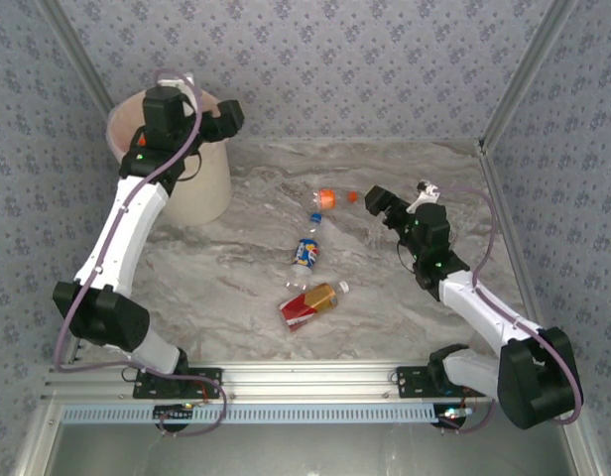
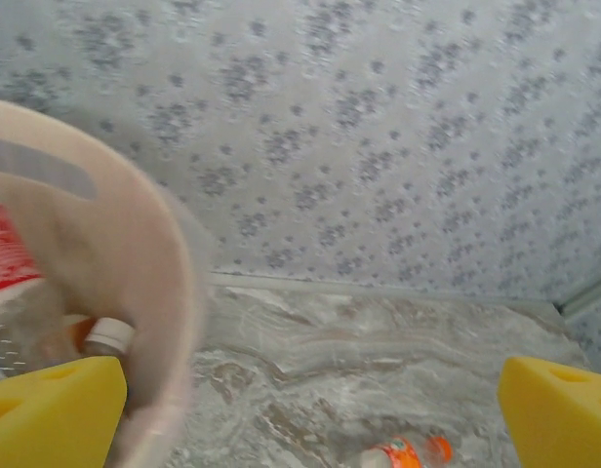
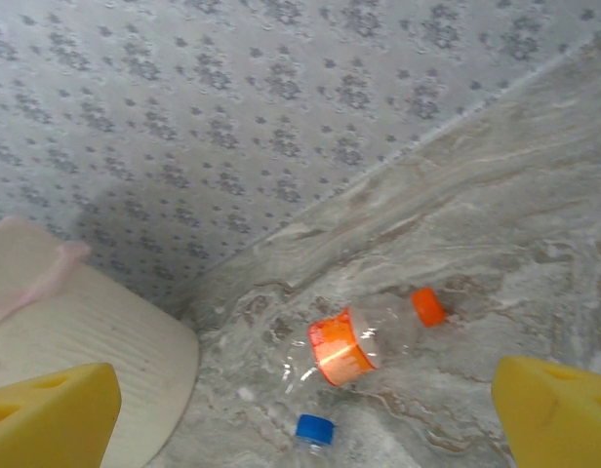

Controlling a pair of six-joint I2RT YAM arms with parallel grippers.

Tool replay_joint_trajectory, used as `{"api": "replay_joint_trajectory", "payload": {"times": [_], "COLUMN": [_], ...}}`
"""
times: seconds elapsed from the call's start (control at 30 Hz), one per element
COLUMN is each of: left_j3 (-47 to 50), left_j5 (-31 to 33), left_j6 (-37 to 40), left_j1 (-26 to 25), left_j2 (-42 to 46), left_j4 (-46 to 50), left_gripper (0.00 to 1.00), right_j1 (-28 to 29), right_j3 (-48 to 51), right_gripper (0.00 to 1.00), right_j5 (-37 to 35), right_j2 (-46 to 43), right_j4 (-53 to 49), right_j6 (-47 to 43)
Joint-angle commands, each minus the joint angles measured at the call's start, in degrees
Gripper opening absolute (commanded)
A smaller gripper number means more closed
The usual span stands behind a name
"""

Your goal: Put the plastic bottles in the bin

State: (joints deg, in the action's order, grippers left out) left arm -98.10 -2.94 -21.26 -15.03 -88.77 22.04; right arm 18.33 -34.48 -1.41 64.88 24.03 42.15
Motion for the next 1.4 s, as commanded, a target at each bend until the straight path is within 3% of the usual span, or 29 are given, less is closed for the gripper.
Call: {"api": "replay_joint_trajectory", "payload": {"times": [0.0,0.17,0.47,0.77,1.13,1.37], "left_j3": [-2.0,-1.9,0.0,5.4,7.3,10.7], "left_j5": [5.4,8.6,6.0,5.6,5.3,2.5], "left_j6": [2.9,1.0,0.2,-2.7,-2.7,0.0], "left_j1": [-4.1,-9.3,-16.9,-22.8,-25.0,-26.5], "left_j2": [-0.1,-3.3,-10.1,-16.4,-25.3,-23.0], "left_j4": [6.4,10.0,18.1,20.2,21.0,18.0], "left_gripper": [0.98,0.98,0.98,0.98,0.98,0.98], "right_j1": [-0.5,-0.7,-1.0,-1.2,-1.8,-1.9], "right_j3": [0.5,0.3,1.2,2.7,2.7,2.7], "right_gripper": [1.0,1.0,1.0,1.0,1.0,1.0], "right_j5": [-3.3,-4.3,-6.0,-6.7,-6.9,-7.2], "right_j2": [-1.3,-1.6,-3.0,-3.5,-4.0,-4.4], "right_j4": [-1.1,-3.1,-6.1,-6.0,-7.9,-9.3], "right_j6": [0.7,0.9,1.3,2.2,2.1,2.2]}}
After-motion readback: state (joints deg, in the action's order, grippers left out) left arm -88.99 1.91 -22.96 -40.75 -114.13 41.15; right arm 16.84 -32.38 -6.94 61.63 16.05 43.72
